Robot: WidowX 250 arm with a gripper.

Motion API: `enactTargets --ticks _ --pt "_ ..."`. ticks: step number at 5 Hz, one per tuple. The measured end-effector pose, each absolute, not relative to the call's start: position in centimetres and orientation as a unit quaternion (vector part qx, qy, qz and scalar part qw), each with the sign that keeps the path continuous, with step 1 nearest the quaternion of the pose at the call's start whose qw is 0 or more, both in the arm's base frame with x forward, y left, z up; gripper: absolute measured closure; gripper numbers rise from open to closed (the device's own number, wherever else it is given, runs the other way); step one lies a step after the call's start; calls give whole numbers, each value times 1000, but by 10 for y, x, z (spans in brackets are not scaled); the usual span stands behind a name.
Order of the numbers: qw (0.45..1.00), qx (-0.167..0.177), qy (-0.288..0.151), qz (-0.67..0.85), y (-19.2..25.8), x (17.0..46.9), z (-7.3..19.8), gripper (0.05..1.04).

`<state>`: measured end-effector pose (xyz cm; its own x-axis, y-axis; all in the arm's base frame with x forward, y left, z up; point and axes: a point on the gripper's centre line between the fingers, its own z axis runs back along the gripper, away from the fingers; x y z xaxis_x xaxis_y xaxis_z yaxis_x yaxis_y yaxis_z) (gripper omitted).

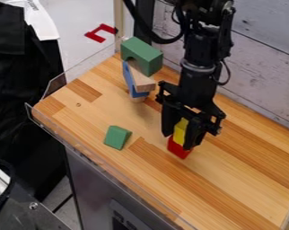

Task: Put the yellow cube on top of the red cube

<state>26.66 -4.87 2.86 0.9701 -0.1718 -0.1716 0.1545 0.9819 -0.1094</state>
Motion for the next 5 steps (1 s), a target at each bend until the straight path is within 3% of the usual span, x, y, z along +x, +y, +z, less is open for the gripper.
enactTargets --ticks 3,4,5 --pt "992 -46 89 -80 -45 268 29 530" --pt "993 -40 87 -69 -43 269 29 460" --pt "997 -37 46 -51 -42 268 52 184"
